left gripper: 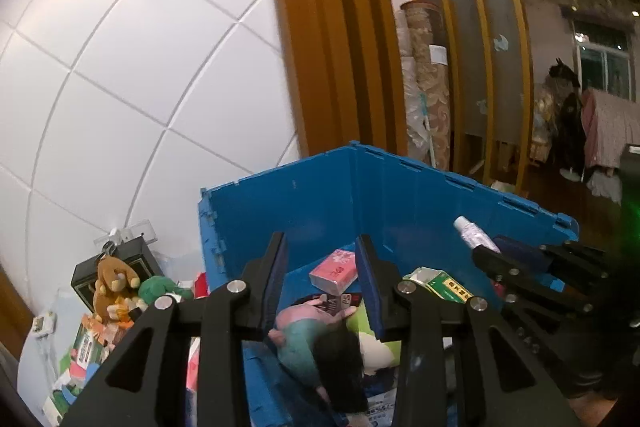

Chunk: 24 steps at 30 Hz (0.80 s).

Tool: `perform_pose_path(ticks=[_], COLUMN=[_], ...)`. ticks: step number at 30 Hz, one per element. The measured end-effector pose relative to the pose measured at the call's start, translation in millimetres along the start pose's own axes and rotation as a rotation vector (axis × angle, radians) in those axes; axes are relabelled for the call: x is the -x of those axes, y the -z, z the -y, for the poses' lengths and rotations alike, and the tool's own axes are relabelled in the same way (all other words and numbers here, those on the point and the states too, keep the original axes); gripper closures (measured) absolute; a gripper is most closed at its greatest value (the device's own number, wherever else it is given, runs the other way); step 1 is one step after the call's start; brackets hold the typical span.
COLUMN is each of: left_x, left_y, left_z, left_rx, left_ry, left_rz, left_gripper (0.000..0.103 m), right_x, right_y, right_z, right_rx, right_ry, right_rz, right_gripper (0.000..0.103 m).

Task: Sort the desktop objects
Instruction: 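Carry the black bundle and the tube over the blue bin, then open both tools to drop the bundle and tube into the bin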

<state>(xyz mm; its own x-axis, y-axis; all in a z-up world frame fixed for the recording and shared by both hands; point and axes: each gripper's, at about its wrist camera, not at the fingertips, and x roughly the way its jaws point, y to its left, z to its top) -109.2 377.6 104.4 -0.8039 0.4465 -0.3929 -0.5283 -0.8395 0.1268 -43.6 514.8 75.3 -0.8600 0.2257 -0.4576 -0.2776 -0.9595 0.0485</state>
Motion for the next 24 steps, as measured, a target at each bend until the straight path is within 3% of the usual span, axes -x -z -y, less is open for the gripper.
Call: perform_pose_path(ticks=[10,12,15,17,18,19,20,21,24], left_x=[-25.9,-27.8,-27.0,-25.6,-25.3,-24.2,-23.5,-22.1,-15.3], left_y=[9.6,13.6,17.3,19.2,19.5,20.2,20.3,20.4,19.9], left_z=[19.3,20.2,21.0,19.2,18.8,16.7,15.7,13.2,7.2], left_rx=[-0.005,-0.002,-0.005,0.002,0.008,0.017,0.022,0.032,0.055], left_ry=[0.016,0.021,0.013,0.015,0.016,0.013,0.011,0.009,0.003], left_rz=[-0.093,-0.111,-0.11,-0.111,-0.112,-0.112,-0.11,-0.108,-0.09], left_gripper=[0.067,0.048,0.035,0.035,0.035,0.035,0.034,0.032,0.029], right_x=[-17.5,-22.7,-24.8,-26.3,-27.3,-27.3,-27.0,-26.2,-21.5], right_y=[9.5,8.2,9.3,9.9,10.1,9.6,9.5,9.3,7.5], right_z=[18.3,23.6,23.5,24.4,24.6,23.9,23.8,22.6,18.7], right_rx=[0.011,0.015,0.026,0.028,0.029,0.028,0.027,0.034,0.056], right_ry=[0.016,0.025,0.044,0.049,0.057,0.063,0.068,0.072,0.074], right_rz=[-0.057,-0.061,-0.061,-0.063,-0.066,-0.067,-0.067,-0.063,-0.045], right_gripper=[0.085,0.085,0.082,0.068,0.047,0.017,0.005,0.0,0.0])
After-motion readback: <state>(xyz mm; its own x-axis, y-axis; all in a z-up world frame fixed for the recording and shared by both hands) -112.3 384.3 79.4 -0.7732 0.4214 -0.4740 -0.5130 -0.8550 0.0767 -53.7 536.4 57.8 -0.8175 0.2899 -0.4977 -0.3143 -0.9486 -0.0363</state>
